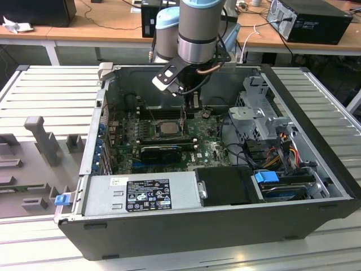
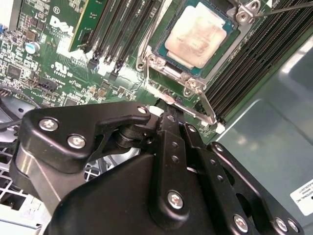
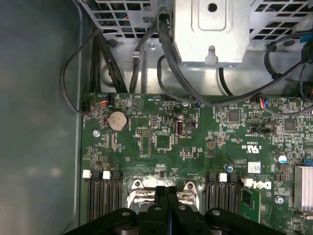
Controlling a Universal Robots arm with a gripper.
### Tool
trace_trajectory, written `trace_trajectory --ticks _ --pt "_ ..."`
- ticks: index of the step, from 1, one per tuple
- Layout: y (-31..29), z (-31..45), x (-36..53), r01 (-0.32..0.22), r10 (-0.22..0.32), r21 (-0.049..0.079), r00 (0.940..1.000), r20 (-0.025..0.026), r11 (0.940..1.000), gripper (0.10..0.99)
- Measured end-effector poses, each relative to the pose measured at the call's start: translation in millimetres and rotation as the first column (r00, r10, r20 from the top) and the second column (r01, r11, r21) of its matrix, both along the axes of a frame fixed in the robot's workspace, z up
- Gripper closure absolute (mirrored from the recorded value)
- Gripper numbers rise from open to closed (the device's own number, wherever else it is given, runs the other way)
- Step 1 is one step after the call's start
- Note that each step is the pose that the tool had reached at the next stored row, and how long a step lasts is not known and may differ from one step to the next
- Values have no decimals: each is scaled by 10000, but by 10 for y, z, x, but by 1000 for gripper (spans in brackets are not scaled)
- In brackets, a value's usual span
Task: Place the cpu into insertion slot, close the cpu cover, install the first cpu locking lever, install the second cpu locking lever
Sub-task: 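Close the cpu cover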
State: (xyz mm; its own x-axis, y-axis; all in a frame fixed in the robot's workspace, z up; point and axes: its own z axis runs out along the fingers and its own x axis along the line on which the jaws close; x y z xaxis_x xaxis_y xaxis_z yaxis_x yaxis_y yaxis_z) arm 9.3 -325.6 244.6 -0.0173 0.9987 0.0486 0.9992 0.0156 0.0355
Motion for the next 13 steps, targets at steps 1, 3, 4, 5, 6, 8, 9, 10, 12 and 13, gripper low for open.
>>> trace_trajectory --ticks 1,3,4,5,6,8,9,10,12,13 --pt "0 0 -17 0 0 1 10000 0 10000 980" --pt "0 0 -37 1 -1 0 10000 0 10000 980" --pt "0 0 -55 1 -1 1 10000 0 10000 980" --pt "0 0 -71 1 -1 0 10000 0 10000 980" --pt "0 0 -83 2 -2 0 10000 1 10000 980" --pt "-3 -20 -104 1 -1 1 10000 1 10000 980" --pt "-6 -66 -132 0 0 1 10000 0 10000 980" --pt "-7 -91 -164 0 0 1 10000 -4 10000 980" --pt "-6 -106 -228 0 0 2 10000 -28 10000 980" --pt "-7 -118 -297 1 -1 1 10000 -52 10000 980"
